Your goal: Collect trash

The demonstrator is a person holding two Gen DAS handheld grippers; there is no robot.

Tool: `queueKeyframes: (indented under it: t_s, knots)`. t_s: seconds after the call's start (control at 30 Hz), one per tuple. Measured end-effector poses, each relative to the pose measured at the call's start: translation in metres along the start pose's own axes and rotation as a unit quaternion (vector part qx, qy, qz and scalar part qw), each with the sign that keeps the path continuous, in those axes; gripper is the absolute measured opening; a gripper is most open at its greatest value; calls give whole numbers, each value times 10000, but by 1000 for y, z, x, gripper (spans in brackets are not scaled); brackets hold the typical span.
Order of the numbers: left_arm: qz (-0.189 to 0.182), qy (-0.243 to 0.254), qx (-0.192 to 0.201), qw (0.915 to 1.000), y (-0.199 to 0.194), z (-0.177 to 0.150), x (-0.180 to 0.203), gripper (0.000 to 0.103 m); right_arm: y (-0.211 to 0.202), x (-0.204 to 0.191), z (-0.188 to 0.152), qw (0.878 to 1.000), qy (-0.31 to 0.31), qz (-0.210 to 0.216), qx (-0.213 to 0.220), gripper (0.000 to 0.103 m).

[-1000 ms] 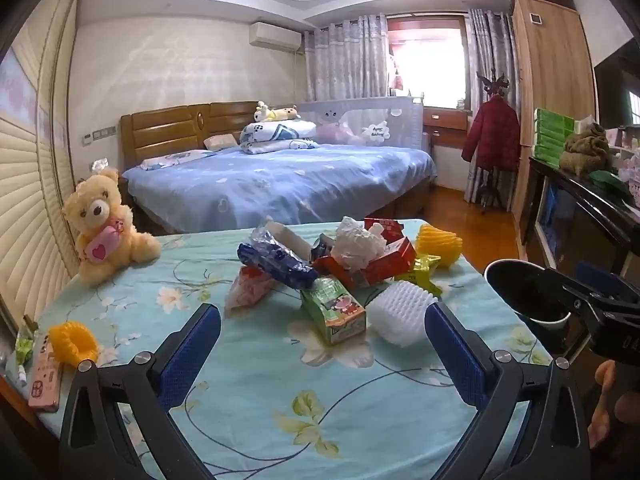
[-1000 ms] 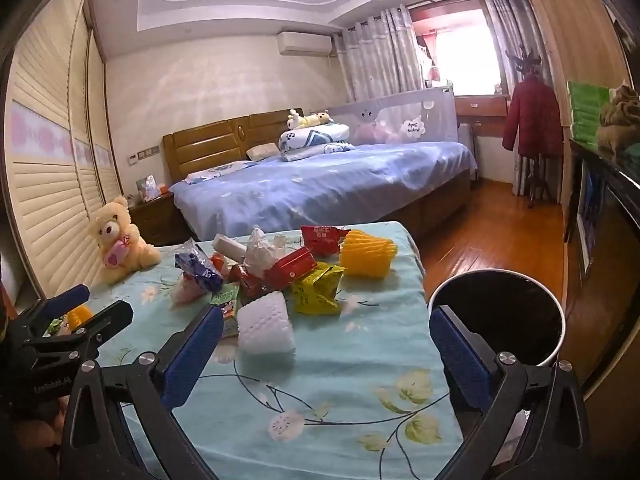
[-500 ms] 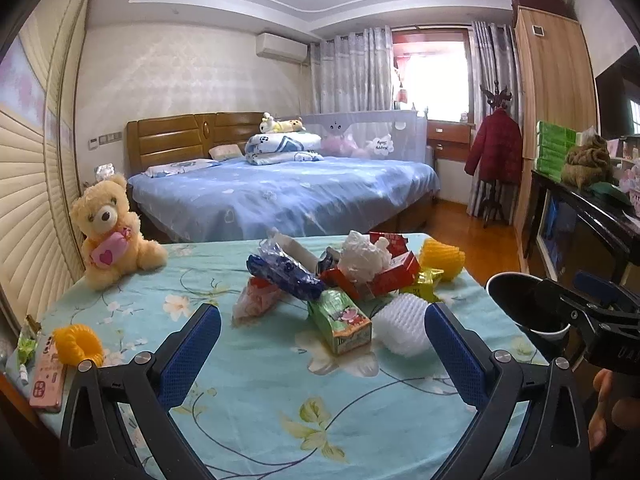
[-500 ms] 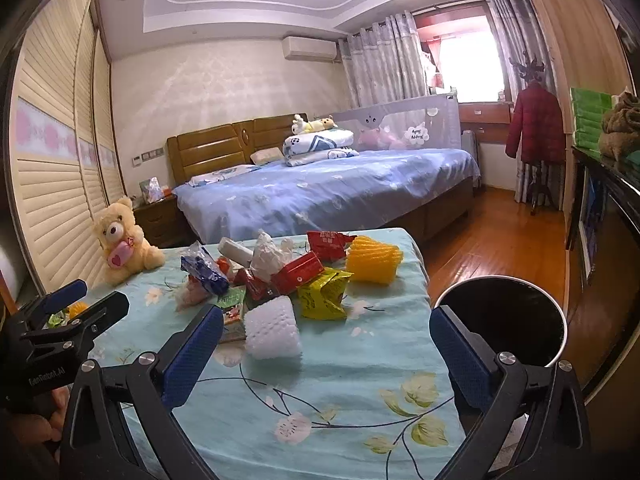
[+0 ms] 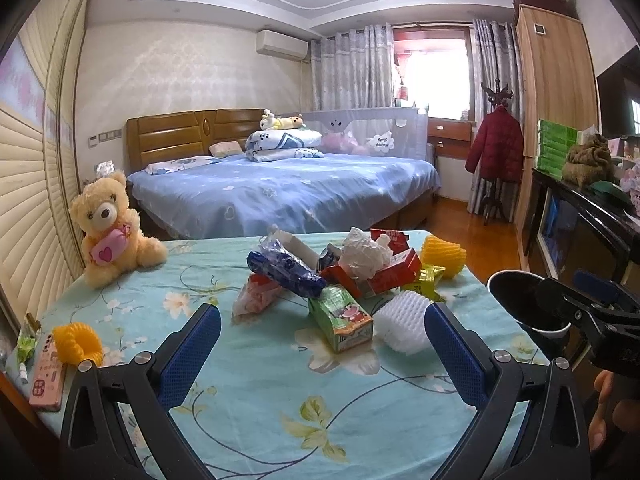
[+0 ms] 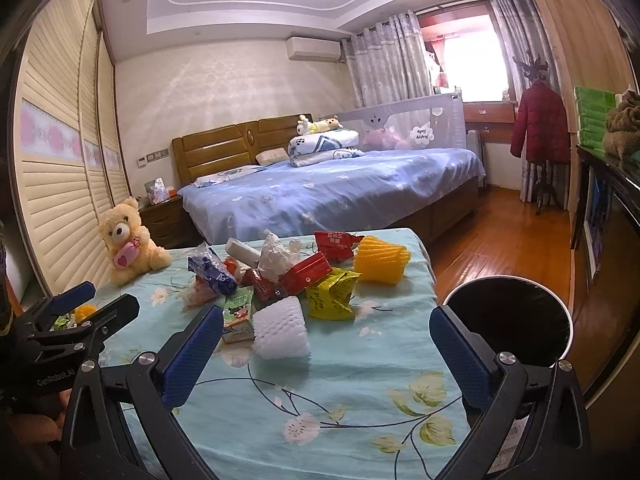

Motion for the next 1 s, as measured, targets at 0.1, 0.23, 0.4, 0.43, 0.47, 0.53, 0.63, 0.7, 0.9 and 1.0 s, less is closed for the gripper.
queueKeyframes:
  t_s: [0.1,0.23,0.4,0.43,0.47,0.53,0.63,0.7,0.9,1.0]
  knots:
    - [3,-21,-4,10000,0,0,-1,102,0,0,0,10000,13,18,-5,103]
    - [6,-24,-8,10000,1,0,-1,102,1,-2,-1,10000,20,37,-18,103]
    - [6,-26,-8,10000,1,-1,-1,102,1,-3,-2,10000,32,55,-29,103]
    - [10,-25,-8,10000,1,-1,-1,102,1,-3,-2,10000,39,63,-33,103]
    - [13,-28,-4,10000,1,-2,-2,102,2,-4,-2,10000,42,64,-39,103]
    - [8,-35,-13,10000,2,-2,-1,102,2,-4,-3,10000,40,70,-37,103]
    - [12,-32,-11,10000,3,-2,-1,102,3,-5,-3,9999,46,83,-55,103]
    - [11,-43,-11,10000,3,-2,-2,102,4,-6,-4,9999,39,94,-64,103]
    - [31,-44,-33,10000,3,-4,-4,102,6,-7,-6,9999,43,125,-93,103]
    - [30,-67,-46,10000,4,-5,-5,102,7,-7,-7,9998,60,130,-118,103]
Point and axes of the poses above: each gripper's, at about its wrist camera, not at the fingertips, and y roughly the way its jaws point, x to its right, z to its top, the point moved 7 cm from there along y, roughly the way its jaws point, and after that the axes turned 9 degrees about x, right-handed, at the moved point
